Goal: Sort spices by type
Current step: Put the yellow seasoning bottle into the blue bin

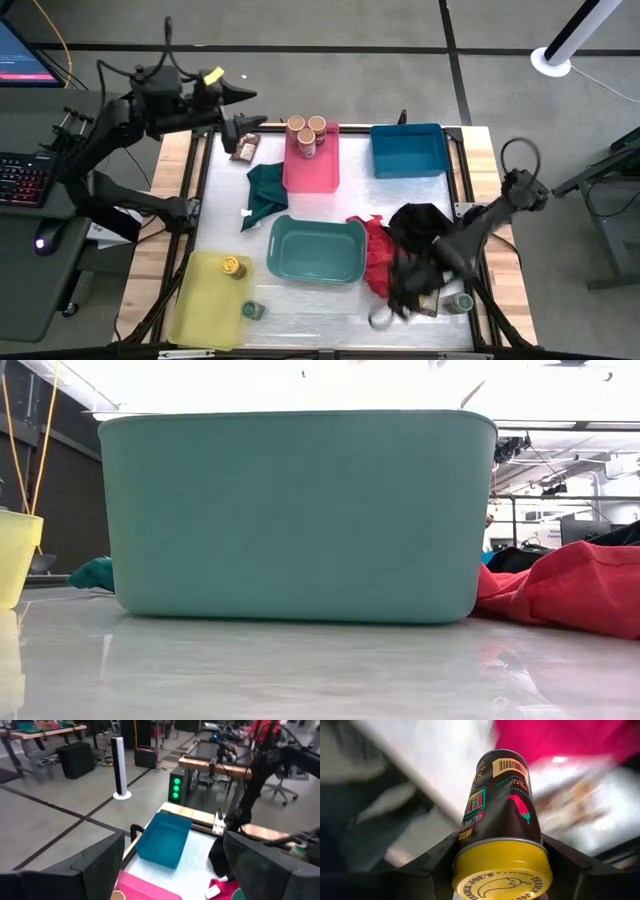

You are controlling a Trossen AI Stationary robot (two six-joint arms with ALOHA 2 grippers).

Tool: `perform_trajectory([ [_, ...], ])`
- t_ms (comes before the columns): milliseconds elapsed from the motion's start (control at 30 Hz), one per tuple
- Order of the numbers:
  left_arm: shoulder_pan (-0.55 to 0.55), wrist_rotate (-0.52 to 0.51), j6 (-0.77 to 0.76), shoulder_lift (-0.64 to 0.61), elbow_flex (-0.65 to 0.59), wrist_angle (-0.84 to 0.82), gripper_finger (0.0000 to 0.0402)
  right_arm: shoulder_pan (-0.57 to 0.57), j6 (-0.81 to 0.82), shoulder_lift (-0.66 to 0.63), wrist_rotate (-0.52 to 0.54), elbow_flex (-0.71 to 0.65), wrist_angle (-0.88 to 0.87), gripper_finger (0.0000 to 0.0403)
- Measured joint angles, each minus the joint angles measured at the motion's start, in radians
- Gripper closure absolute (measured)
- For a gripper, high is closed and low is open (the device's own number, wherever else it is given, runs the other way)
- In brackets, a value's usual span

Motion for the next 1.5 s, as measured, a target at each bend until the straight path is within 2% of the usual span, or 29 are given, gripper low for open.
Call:
perform_trajectory([
  [200, 0.004, 0.001, -0.032, -0.025, 0.000, -0.011, 0.0076, -0.341, -0.349, -0.036, 0.327, 0.224, -0.298, 0.0184],
  [267, 0.004, 0.001, -0.050, -0.023, 0.000, -0.016, 0.0076, -0.490, -0.491, -0.037, 0.425, 0.276, -0.332, 0.0184],
  [333, 0.004, 0.005, -0.068, -0.016, 0.000, -0.022, 0.0076, -0.644, -0.621, -0.037, 0.476, 0.307, -0.312, 0.0184],
  [467, 0.000, 0.007, -0.120, -0.001, 0.000, -0.051, 0.0076, -0.944, -0.821, -0.026, 0.495, 0.308, -0.302, 0.0184],
  [567, -0.027, 0.006, -0.151, 0.009, 0.000, -0.074, 0.0076, -1.150, -0.919, -0.021, 0.472, 0.237, -0.287, 0.0184],
  [700, -0.079, 0.007, -0.188, 0.019, 0.000, -0.080, 0.0076, -1.375, -1.008, -0.020, 0.394, 0.101, -0.277, 0.0184],
  [800, -0.120, -0.003, -0.213, 0.025, 0.000, -0.073, 0.0076, -1.501, -1.076, -0.019, 0.359, 0.001, -0.264, 0.0184],
  [933, -0.166, -0.054, -0.233, 0.033, 0.000, -0.072, 0.0076, -1.618, -1.124, -0.019, 0.321, -0.097, -0.179, 0.0184],
  [1067, -0.194, -0.102, -0.259, 0.041, 0.000, -0.071, 0.0076, -1.677, -1.136, -0.019, 0.268, -0.156, -0.072, 0.0184],
  [1200, -0.207, -0.123, -0.275, 0.047, 0.000, -0.069, 0.0076, -1.713, -1.123, 0.005, 0.235, -0.176, -0.009, 0.0184],
  [1500, -0.209, -0.136, -0.310, 0.047, 0.000, -0.069, 0.0076, -1.731, -1.110, 0.137, 0.178, -0.168, -0.002, 0.0184],
])
